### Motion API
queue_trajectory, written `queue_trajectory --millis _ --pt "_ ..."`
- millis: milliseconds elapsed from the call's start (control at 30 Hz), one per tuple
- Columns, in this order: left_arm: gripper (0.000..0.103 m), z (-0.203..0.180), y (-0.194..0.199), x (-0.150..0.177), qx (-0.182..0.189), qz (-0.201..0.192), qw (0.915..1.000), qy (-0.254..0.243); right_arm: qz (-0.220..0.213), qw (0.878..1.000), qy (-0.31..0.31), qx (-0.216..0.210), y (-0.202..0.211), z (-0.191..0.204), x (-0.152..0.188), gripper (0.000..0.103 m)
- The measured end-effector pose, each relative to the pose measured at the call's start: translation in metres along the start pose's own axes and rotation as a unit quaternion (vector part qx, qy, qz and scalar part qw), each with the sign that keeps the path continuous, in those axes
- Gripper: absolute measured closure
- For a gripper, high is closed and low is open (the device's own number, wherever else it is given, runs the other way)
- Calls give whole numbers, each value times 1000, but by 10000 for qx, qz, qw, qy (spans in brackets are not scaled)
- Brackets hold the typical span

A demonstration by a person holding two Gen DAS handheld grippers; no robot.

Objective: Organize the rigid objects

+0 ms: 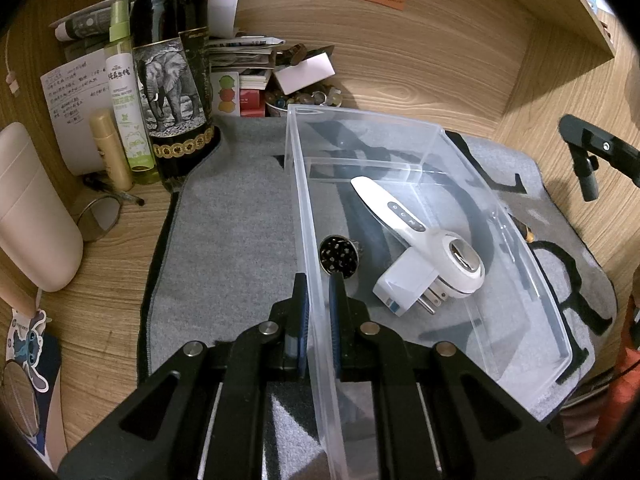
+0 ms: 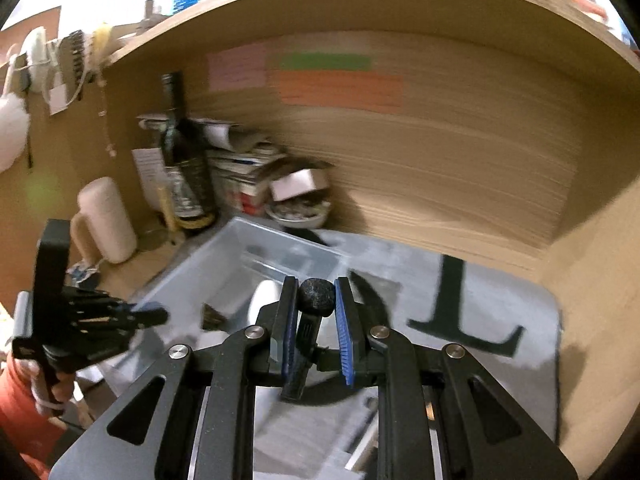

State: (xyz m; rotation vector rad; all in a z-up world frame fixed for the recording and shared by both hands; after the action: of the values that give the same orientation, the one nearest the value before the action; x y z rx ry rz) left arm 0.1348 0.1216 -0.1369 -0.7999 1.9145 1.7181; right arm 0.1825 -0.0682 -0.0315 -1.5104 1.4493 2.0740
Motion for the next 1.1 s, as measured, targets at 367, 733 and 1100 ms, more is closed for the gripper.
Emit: queue_trajectory --millis 367,733,1100 --pt "94 0 0 0 -4 -1 10000 -5 446 9973 311 -486 -39 41 8 87" --pt "94 0 0 0 -5 -2 10000 -4 1165 9888 572 -741 -74 62 37 87" --pt "94 0 0 0 -7 -2 10000 -3 1342 9874 488 -681 -81 59 42 77"
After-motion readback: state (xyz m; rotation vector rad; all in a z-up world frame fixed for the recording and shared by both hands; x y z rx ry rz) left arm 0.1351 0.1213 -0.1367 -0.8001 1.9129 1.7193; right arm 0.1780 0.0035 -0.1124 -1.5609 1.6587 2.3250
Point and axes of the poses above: each gripper's, at about its wrist camera, not at the fingertips, and y roughly against the way its jaws point, z to its left, x to its underside, the point moved 5 cm from there along -y, roughly the way its jaws point
